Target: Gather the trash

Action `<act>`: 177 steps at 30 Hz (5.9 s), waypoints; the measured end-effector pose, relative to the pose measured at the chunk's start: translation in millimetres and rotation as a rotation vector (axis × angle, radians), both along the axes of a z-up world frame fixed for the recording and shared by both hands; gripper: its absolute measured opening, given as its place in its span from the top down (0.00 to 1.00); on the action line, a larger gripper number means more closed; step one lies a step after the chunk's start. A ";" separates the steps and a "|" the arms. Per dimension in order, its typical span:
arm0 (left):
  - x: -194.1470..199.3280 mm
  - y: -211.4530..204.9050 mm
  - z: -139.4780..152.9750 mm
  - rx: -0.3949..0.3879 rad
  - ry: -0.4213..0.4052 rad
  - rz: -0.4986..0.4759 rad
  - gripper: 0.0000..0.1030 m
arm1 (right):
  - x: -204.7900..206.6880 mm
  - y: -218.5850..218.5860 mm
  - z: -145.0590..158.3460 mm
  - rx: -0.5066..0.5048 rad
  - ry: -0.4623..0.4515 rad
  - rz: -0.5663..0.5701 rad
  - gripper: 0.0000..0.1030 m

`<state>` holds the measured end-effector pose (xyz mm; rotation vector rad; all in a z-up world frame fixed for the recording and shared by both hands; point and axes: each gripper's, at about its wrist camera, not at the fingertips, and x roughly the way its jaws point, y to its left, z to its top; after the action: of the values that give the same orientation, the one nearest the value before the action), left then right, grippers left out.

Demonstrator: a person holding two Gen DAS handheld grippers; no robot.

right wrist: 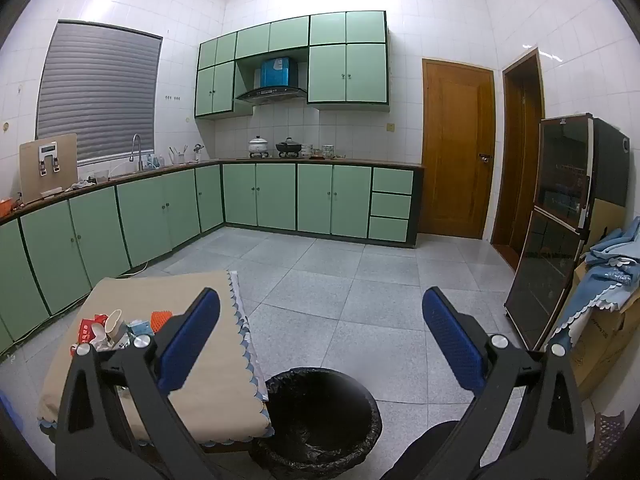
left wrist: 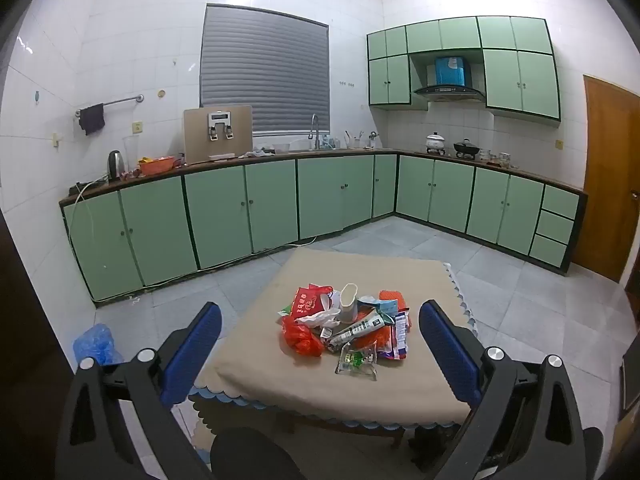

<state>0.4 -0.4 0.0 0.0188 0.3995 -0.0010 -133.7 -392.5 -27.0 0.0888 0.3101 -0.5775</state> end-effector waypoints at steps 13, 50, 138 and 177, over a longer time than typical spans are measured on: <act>4.3 -3.4 -1.1 -0.004 0.002 -0.003 0.06 | 1.9 1.9 0.7 -0.002 -0.005 -0.001 0.05; 5.4 -3.9 -9.4 0.001 0.005 -0.016 0.06 | 2.0 1.6 -0.4 0.000 0.004 0.002 0.05; 104.5 49.7 -89.4 0.018 0.052 0.005 0.12 | 167.6 79.1 -89.9 0.091 0.195 0.589 0.05; 194.1 74.0 -179.3 0.007 0.050 -0.071 0.19 | 327.3 137.0 -205.8 0.296 0.265 0.726 0.51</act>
<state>194.5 73.6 -179.3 0.0402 0.4484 -0.0700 193.6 -255.5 -232.8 0.1748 0.6478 0.1844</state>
